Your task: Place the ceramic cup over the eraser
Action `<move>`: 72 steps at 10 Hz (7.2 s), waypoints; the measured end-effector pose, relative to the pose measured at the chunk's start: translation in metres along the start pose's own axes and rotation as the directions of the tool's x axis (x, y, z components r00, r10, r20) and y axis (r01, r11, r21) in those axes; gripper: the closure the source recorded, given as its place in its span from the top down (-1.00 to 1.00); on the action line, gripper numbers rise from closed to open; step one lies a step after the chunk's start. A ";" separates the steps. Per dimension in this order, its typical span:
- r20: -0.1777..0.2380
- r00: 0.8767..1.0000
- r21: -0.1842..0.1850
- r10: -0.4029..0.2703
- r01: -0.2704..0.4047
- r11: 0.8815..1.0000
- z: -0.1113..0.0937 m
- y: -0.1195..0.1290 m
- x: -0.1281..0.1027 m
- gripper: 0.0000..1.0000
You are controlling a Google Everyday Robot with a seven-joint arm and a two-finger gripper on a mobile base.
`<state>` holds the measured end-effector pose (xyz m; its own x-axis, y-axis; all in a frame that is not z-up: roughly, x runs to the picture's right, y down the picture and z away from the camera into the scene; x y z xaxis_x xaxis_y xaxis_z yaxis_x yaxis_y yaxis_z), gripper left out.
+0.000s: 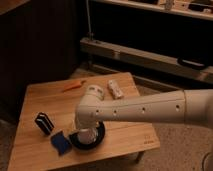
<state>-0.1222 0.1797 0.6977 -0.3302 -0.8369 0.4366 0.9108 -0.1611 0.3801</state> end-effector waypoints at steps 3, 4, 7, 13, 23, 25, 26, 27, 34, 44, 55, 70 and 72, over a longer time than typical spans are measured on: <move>0.016 1.000 -0.031 -0.021 0.021 0.999 0.017 -0.004 0.001 0.60; 0.016 1.000 -0.043 -0.017 0.018 0.999 0.021 -0.002 0.002 0.60; -0.007 1.000 -0.082 0.022 -0.023 0.996 0.026 0.019 0.014 0.49; 0.015 0.999 -0.091 0.040 -0.038 0.995 0.034 0.026 0.016 -0.69; -0.085 0.995 -0.098 0.058 -0.066 0.993 -0.041 0.032 0.060 -1.00; -0.133 0.990 -0.073 0.053 -0.063 0.995 -0.086 0.025 0.086 -1.00; -0.143 0.989 -0.055 0.043 -0.051 0.997 -0.096 0.017 0.098 -1.00; -0.151 0.988 -0.034 0.017 -0.022 0.999 -0.104 0.001 0.110 -1.00; -0.166 0.936 0.085 -0.310 0.327 0.941 -0.129 -0.160 0.104 -1.00; -0.163 0.883 0.044 -0.440 0.452 0.891 -0.102 -0.214 0.150 -1.00; -0.051 0.901 0.066 -0.430 0.433 0.899 -0.072 -0.192 0.145 -1.00; 0.032 0.905 0.033 -0.425 0.424 0.905 -0.011 -0.210 0.122 0.01; 0.039 0.907 0.037 -0.420 0.419 0.907 -0.011 -0.208 0.120 0.36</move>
<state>-0.3492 0.1068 0.6622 -0.6916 -0.6708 0.2677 0.6790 -0.4776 0.5576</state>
